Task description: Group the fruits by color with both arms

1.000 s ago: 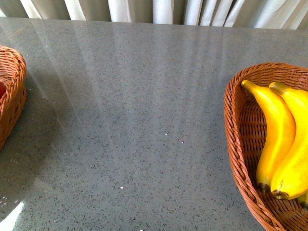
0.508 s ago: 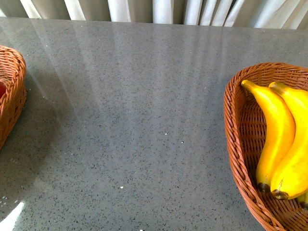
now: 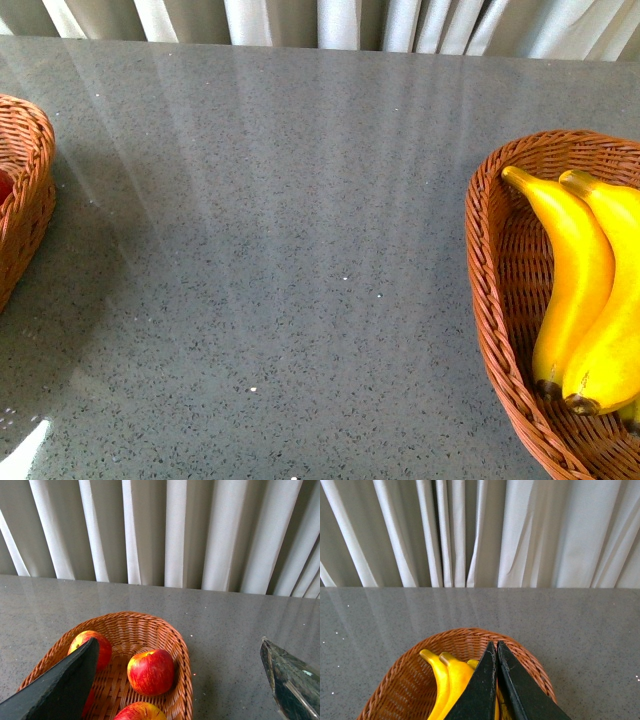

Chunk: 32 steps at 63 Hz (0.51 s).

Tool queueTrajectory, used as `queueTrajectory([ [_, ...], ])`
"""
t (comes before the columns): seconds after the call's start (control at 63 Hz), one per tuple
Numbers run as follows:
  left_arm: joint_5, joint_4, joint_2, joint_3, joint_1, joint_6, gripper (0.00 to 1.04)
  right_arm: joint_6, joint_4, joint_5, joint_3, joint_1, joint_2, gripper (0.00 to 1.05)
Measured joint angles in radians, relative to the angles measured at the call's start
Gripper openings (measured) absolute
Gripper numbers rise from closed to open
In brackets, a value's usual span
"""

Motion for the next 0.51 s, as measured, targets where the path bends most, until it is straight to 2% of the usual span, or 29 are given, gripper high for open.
queueTrajectory([
  [0.206,0.000,0.000,0.000,0.000,0.000,0.000,0.96,0.000,-0.053,0.000,0.000,0.000,-0.051,0.02],
  [0.317,0.000,0.000,0.000,0.000,0.000,0.000,0.96,0.000,-0.212,0.000,0.000,0.000,-0.188,0.02],
  [0.508,0.000,0.000,0.000,0.000,0.000,0.000,0.96,0.000,-0.221,0.000,0.000,0.000,-0.215,0.02],
])
